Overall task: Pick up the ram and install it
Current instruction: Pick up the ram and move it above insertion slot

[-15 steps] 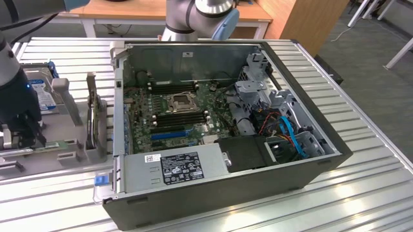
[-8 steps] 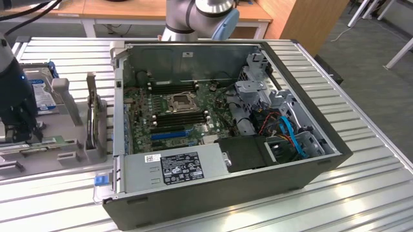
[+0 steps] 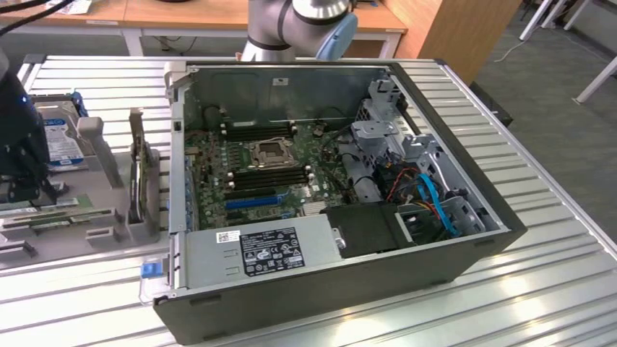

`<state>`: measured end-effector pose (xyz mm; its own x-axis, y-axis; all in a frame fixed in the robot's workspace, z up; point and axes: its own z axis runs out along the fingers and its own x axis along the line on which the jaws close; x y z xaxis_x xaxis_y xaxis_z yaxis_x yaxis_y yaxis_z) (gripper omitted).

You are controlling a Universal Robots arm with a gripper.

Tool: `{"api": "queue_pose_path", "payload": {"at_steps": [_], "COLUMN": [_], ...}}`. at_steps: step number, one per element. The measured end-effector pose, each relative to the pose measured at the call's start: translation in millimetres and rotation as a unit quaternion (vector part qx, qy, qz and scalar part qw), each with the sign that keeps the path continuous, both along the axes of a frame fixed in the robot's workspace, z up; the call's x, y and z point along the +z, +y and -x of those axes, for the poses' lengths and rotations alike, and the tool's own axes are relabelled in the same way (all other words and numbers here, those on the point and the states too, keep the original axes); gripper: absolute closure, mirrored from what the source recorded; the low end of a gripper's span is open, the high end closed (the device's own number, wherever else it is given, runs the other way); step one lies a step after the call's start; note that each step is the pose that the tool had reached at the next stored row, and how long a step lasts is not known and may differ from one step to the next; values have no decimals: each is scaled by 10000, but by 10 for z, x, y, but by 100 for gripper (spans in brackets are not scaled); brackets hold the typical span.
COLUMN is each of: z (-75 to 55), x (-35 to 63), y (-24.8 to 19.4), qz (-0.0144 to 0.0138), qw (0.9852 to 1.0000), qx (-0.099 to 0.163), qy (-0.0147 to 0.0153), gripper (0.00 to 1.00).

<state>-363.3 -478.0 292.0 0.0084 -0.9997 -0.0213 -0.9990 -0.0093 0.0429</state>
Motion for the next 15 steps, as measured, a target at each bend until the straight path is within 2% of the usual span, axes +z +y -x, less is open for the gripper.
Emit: {"api": "queue_pose_path", "payload": {"at_steps": [15], "z": [-4], "x": [370], "y": [0], "qz": [0], "qw": [10000], "qx": [0], "qy": [0], "gripper": [89]}}
